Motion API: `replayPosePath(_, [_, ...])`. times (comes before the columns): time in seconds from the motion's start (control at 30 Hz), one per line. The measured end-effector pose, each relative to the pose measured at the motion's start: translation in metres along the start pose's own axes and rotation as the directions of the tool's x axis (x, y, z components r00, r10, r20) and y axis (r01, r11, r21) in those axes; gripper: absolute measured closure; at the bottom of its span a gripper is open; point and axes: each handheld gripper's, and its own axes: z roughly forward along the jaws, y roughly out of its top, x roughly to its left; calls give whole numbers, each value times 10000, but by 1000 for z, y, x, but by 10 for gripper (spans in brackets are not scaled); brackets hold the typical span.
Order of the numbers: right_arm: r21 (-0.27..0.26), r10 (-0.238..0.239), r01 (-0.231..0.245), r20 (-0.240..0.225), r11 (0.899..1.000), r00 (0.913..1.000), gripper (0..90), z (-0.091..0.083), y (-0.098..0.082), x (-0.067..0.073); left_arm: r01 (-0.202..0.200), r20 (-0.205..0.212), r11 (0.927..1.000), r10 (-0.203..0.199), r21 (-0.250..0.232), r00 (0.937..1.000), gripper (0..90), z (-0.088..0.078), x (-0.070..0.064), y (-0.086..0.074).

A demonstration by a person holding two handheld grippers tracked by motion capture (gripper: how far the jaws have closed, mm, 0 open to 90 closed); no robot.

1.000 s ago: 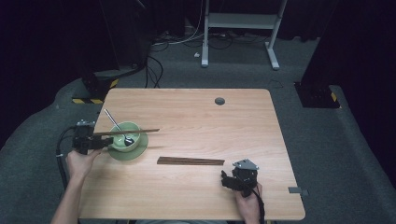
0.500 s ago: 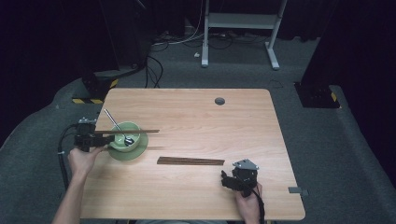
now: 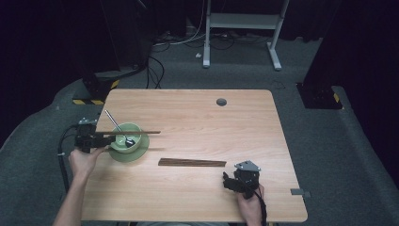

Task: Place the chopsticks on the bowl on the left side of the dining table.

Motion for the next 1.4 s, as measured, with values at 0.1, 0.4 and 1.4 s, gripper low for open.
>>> replayPosePath(0.1, [0,1,-1,0,10000,10000,171,0,0,0,7,75,9998,-6,-174,10000,382,-1,-3,0])
replayPosePath(0.4, [-1,-1,1,2,10000,10000,171,0,0,0,-105,293,9980,123,-617,9995,375,-8,-13,1])
replayPosePath(1.4, [3,2,-2,-1,10000,10000,171,0,0,0,-873,981,9840,1033,-1556,9898,370,-12,-55,2])
